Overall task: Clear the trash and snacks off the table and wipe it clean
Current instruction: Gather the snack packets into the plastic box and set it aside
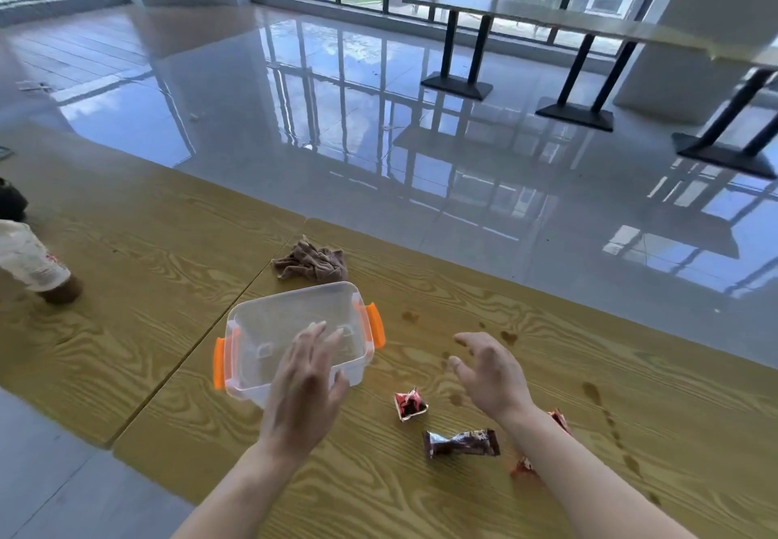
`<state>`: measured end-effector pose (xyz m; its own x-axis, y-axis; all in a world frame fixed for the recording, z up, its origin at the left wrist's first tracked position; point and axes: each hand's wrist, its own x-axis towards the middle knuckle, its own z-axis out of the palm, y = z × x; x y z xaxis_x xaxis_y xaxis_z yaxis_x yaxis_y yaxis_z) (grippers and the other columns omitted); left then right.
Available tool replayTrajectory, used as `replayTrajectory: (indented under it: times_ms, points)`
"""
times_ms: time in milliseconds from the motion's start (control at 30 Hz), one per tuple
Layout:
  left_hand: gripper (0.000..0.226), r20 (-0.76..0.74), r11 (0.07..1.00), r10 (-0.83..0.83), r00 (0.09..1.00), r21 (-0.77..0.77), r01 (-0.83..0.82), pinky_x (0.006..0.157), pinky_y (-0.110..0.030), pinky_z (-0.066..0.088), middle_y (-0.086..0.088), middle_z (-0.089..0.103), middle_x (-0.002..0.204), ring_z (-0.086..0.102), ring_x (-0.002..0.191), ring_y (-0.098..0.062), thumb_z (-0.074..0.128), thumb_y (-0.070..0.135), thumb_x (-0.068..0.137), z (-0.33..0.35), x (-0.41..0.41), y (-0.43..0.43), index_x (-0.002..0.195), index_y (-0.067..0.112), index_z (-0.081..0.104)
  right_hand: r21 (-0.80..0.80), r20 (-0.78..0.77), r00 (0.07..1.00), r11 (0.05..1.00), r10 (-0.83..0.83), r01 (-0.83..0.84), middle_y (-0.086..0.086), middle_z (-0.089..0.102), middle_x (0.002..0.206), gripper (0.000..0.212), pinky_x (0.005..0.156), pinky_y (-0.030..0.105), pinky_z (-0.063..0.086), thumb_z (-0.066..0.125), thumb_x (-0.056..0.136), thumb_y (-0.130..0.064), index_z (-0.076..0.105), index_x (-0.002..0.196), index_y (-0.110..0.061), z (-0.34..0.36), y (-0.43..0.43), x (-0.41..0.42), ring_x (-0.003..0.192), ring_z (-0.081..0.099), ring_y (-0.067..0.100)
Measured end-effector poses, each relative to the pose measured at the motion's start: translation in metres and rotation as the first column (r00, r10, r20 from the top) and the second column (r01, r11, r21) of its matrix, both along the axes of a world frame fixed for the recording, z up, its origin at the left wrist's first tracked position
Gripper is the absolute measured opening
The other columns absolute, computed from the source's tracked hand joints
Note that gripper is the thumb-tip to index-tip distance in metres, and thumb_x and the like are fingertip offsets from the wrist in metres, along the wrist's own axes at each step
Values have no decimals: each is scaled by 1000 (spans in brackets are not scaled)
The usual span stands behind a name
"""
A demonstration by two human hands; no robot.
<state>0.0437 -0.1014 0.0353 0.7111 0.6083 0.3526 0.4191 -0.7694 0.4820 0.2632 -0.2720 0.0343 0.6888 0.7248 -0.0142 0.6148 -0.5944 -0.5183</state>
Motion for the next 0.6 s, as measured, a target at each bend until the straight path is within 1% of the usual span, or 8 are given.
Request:
replayTrajectory:
  times_ms: [67, 133, 267, 333, 433, 500, 533, 600]
  points:
    - [58, 16, 998, -62, 998, -4, 62, 103, -42, 44, -12, 53, 133, 49, 127, -28, 76, 4, 74, -3, 14, -21, 128, 10, 57, -26, 10, 1000, 1000, 8, -8, 4, 63, 126, 39, 89, 31, 50, 65, 93, -27, 60, 129, -15, 0, -23, 9, 111, 60, 18]
    - [55, -9, 993, -107, 994, -46, 106, 101, -40, 46, -11, 53, 134, 49, 126, -26, 75, 9, 77, -11, 26, -40, 129, 12, 57, -62, 13, 1000, 998, 16, -15, 2, 64, 124, 36, 89, 29, 50, 64, 92, -27, 61, 127, -18, -2, -43, 17, 112, 60, 17]
    - [49, -154, 984, -153, 976, -116, 136, 98, -41, 49, -11, 55, 131, 53, 123, -28, 73, 16, 79, -35, 46, -63, 126, 13, 59, -172, 11, 1000, 985, 16, -14, -2, 60, 127, 40, 95, 31, 49, 62, 92, -31, 57, 131, -22, -10, -79, 31, 117, 55, 16]
    - [47, -225, 981, -184, 957, -101, 165, 94, -40, 51, -11, 59, 124, 57, 115, -28, 74, 14, 77, -44, 55, -70, 122, 14, 62, -253, 4, 1000, 967, -6, 7, -4, 56, 130, 43, 95, 32, 49, 59, 92, -32, 53, 135, -25, -14, -96, 35, 120, 50, 16]
    - [52, -310, 976, -215, 926, -101, 193, 84, -37, 54, -6, 61, 112, 61, 99, -27, 75, 8, 69, -57, 66, -77, 119, 15, 64, -366, -21, 999, 930, -45, 34, -4, 49, 136, 51, 97, 33, 47, 57, 90, -31, 47, 140, -30, -19, -118, 38, 124, 42, 17]
    - [57, -386, 976, -215, 897, -118, 183, 86, -38, 52, -7, 59, 117, 59, 104, -29, 70, 7, 72, -65, 73, -79, 127, 17, 59, -427, -48, 998, 904, -48, 23, -5, 44, 140, 57, 98, 34, 46, 60, 87, -34, 43, 142, -34, -22, -130, 39, 127, 38, 18]
    - [61, -428, 976, -213, 878, -125, 176, 92, -39, 50, -8, 55, 126, 55, 113, -30, 65, 7, 75, -69, 77, -80, 134, 20, 54, -450, -63, 997, 893, -45, 12, -6, 41, 142, 60, 99, 35, 45, 62, 86, -36, 42, 142, -36, -24, -134, 38, 128, 35, 19]
    - [68, -528, 974, -220, 820, -173, 150, 104, -38, 41, -9, 40, 147, 40, 131, -28, 56, 8, 84, -74, 85, -79, 147, 27, 38, -478, -97, 995, 878, -35, -16, -5, 33, 149, 68, 101, 38, 44, 68, 82, -39, 38, 143, -40, -28, -141, 36, 131, 31, 22]
